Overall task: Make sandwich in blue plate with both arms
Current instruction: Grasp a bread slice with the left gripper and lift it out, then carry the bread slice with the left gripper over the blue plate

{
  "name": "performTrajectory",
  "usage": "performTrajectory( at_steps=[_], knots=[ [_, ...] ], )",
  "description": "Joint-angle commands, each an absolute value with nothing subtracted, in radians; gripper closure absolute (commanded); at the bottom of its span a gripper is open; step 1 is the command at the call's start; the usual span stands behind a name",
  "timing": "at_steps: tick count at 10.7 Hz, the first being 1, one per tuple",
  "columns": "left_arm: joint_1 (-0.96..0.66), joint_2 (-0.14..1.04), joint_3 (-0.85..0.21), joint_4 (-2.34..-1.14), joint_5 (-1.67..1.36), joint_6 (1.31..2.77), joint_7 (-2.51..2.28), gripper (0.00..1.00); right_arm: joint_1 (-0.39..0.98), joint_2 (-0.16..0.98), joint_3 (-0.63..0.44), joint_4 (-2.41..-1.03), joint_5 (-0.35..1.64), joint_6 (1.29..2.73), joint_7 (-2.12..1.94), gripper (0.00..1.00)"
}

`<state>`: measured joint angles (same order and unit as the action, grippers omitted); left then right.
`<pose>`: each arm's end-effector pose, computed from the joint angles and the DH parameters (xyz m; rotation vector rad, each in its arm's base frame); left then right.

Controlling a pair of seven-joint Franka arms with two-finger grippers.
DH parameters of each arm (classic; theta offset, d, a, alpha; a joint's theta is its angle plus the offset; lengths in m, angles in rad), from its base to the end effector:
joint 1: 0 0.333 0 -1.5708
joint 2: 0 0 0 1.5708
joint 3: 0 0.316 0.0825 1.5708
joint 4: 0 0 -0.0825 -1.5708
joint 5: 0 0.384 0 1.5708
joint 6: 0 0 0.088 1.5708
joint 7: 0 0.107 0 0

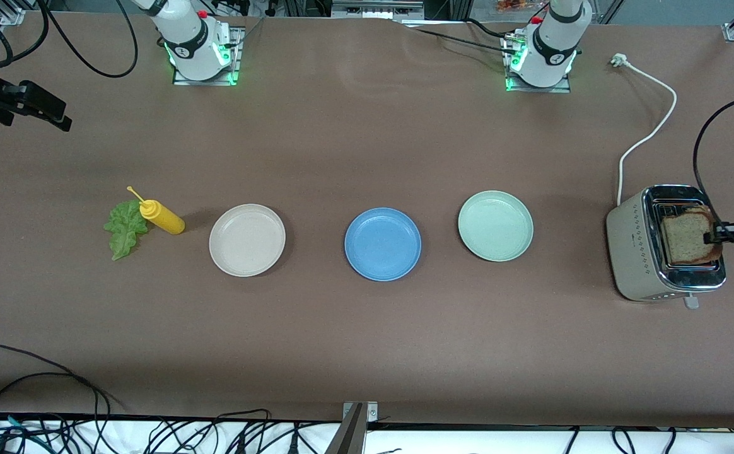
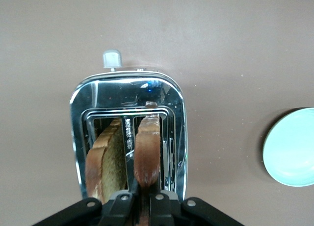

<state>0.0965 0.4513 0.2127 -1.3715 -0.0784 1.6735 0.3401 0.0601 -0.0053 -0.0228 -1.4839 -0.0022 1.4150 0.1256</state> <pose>0.6521 0.1740 0.4517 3.1048 -0.0492 -0.2135 0.5363 0.0197 0.6546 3.1297 -0.1387 -0.0991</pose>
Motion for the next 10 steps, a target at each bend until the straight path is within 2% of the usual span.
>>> performTrajectory(
  at_steps=[1,5,8,10],
  knots=[
    [0.090,0.379,0.221,-1.359,-0.063,1.649,0.336,1.00,0.066,-0.014,-0.028,-1.489,-0.002,1.413,0.115,0.00],
    [0.080,0.345,0.206,-1.333,-0.057,1.608,0.327,1.00,0.066,-0.014,-0.028,-1.489,-0.002,1.413,0.115,0.00],
    [-0.003,0.348,0.187,-1.335,-0.048,1.586,0.160,1.00,0.066,-0.014,-0.028,-1.489,-0.002,1.413,0.115,0.00],
    [-0.034,0.351,0.117,-1.335,-0.032,1.574,0.086,1.00,0.066,-0.014,-0.028,-1.489,-0.002,1.413,0.115,0.00]
  ],
)
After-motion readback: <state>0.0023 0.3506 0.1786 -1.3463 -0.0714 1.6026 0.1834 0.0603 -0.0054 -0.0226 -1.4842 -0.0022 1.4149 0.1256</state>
